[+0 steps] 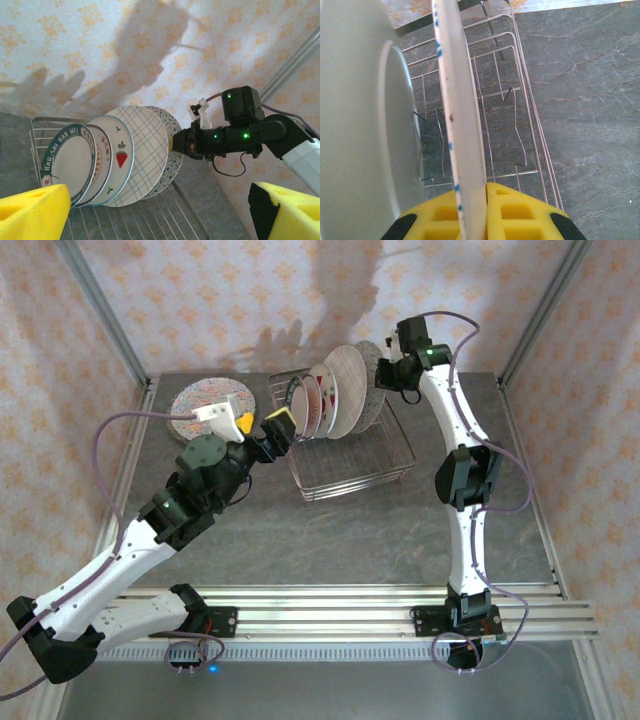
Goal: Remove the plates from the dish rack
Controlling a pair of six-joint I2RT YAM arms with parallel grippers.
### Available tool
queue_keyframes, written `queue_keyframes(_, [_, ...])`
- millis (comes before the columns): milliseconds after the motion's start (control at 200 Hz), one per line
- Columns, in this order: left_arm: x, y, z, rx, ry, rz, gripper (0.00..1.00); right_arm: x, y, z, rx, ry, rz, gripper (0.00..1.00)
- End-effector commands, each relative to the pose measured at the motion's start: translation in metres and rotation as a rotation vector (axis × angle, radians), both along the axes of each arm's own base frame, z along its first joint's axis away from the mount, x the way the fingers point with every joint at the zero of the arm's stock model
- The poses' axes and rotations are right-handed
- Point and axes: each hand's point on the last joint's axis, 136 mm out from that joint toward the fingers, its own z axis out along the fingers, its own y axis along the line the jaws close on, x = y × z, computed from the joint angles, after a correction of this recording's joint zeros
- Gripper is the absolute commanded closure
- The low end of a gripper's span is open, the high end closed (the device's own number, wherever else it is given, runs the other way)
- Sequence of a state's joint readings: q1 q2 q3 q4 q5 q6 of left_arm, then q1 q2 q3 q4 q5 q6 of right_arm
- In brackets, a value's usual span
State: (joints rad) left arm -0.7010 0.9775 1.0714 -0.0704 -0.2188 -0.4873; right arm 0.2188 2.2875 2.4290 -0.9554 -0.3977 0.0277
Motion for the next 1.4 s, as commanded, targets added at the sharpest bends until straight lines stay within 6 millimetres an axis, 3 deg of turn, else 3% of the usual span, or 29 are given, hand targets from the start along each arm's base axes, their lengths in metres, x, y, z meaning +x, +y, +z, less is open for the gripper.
queue_keyframes(0, [-0.001,0.002,0.023,-0.016,-0.059,0.019,0.09,0.009,0.011,0.025,0.027,-0.079,0.0,0.99])
queue_keyframes(300, [-0.001,0.003,0.023,-0.022,-0.057,0.02,0.09,0.005,0.01,0.053,-0.078,-0.166,-0.051,1.0])
queue_keyframes(536, [-0.002,0.003,0.027,-0.03,-0.063,0.017,0.09,-0.004,-0.003,0.085,-0.158,-0.237,-0.127,1.0])
queue_keyframes(986, [0.002,-0.006,0.027,-0.058,-0.062,-0.011,0.09,-0.033,-0.027,0.136,-0.203,-0.311,-0.2,1.0])
queue_keyframes(1391, [0.003,-0.02,0.034,-0.093,-0.061,-0.07,0.09,-0.071,-0.061,0.188,-0.252,-0.391,-0.31,1.0])
